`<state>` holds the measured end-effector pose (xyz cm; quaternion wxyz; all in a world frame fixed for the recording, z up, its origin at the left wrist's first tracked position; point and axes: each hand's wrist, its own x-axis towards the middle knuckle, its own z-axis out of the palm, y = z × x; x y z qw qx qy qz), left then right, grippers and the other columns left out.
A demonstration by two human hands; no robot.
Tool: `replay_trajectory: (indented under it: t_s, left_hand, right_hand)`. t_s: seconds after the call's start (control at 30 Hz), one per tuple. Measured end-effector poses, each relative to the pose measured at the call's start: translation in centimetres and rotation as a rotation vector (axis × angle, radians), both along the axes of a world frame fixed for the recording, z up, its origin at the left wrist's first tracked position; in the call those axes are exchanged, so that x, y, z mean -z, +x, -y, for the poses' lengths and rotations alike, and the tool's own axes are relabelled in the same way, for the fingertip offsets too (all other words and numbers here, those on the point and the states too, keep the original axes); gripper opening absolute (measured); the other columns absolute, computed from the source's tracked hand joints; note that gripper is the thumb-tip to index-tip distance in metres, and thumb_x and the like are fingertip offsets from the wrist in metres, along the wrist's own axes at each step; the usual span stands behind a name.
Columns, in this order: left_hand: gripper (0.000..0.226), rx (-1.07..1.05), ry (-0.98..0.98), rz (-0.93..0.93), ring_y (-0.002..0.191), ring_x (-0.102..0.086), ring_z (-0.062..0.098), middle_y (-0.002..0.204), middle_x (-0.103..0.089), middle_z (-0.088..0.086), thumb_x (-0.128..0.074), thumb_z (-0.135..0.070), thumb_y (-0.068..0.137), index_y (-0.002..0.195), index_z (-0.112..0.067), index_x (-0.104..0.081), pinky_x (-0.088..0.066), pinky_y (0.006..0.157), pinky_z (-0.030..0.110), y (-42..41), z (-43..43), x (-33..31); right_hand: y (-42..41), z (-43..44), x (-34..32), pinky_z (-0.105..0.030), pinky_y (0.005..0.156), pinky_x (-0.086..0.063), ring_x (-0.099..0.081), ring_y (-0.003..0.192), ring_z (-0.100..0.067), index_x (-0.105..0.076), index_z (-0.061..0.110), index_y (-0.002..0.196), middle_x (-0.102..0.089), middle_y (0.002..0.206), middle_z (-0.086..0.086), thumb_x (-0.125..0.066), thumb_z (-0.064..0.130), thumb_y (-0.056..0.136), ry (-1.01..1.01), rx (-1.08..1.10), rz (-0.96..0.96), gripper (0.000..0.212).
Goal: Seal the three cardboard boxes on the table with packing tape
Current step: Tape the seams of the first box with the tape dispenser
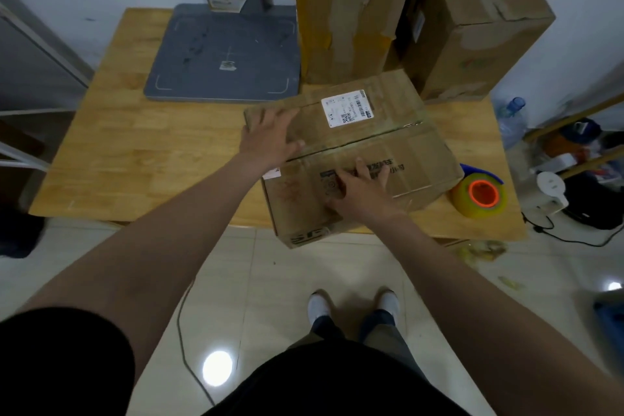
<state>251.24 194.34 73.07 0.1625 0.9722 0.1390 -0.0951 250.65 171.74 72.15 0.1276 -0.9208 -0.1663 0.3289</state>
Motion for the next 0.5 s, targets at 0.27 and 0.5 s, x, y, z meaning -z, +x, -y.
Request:
replay_trajectory:
  t_s: [0.27, 0.5]
  left_hand:
    - [0.084, -0.014, 0.029, -0.223, 0.155, -0.005, 0.038, 0.168, -0.012, 0.009, -0.051, -0.083, 0.083, 0.154, -0.053, -0.018, -0.003, 0.117, 0.074, 4.1, -3.0, 1.3]
    - [0.108, -0.01, 0.119, -0.358, 0.141, -0.02, 0.041, 0.151, -0.02, 0.02, -0.049, -0.09, 0.077, 0.16, -0.042, 0.001, -0.033, 0.109, 0.06, -2.0, -1.0, 0.3]
  right_hand:
    - [1.0, 0.3, 2.6, -0.067, 0.116, 0.001, -0.001, 0.151, -0.039, -0.043, 0.047, 0.138, -0.03, 0.158, 0.001, 0.001, 0.077, 0.092, 0.121, 0.015, 0.132, 0.071]
    - [7.0, 3.0, 1.8, -0.059, 0.121, 0.009, -0.007, 0.154, -0.022, -0.06, 0.04, 0.126, -0.039, 0.156, -0.001, -0.019, 0.069, 0.1, 0.159, -0.035, 0.239, 0.056]
